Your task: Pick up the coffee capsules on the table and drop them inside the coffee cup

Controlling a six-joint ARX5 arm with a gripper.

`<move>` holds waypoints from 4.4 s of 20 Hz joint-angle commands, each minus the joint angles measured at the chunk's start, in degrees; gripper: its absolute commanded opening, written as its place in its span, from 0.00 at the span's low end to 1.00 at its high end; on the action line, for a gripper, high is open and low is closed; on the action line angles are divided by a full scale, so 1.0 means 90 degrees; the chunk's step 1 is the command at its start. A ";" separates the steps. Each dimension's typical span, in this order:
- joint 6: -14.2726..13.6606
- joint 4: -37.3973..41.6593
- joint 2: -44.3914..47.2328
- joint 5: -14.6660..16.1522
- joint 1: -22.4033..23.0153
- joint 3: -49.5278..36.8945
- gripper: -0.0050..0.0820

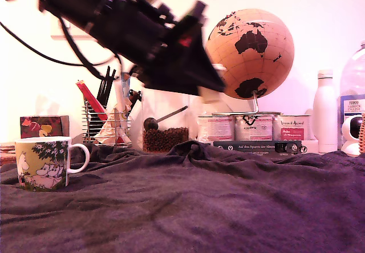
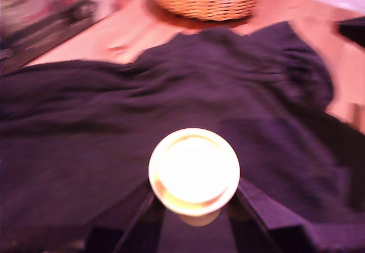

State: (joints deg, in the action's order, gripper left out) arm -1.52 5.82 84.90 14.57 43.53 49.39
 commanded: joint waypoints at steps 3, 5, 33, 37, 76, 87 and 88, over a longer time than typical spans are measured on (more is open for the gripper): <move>-0.0051 -0.0126 -0.0267 -0.0034 -0.0296 0.0012 0.36; -0.0051 -0.0189 -0.0345 -0.0034 -0.0503 -0.0015 0.36; -0.0053 -0.0153 -0.1328 -0.0005 -0.4133 -0.1192 0.36; -0.0053 -0.0121 -0.1328 -0.0005 -0.4175 -0.1192 0.36; -0.0170 -0.2584 0.1030 -0.0129 -0.4150 0.1008 0.36; -0.0172 -0.3128 0.1030 -0.0245 -0.4153 0.1265 0.37; -0.0172 -0.3123 0.1030 -0.0245 -0.4153 0.1265 0.38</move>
State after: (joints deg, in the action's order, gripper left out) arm -2.61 -22.52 93.91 12.32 6.00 60.34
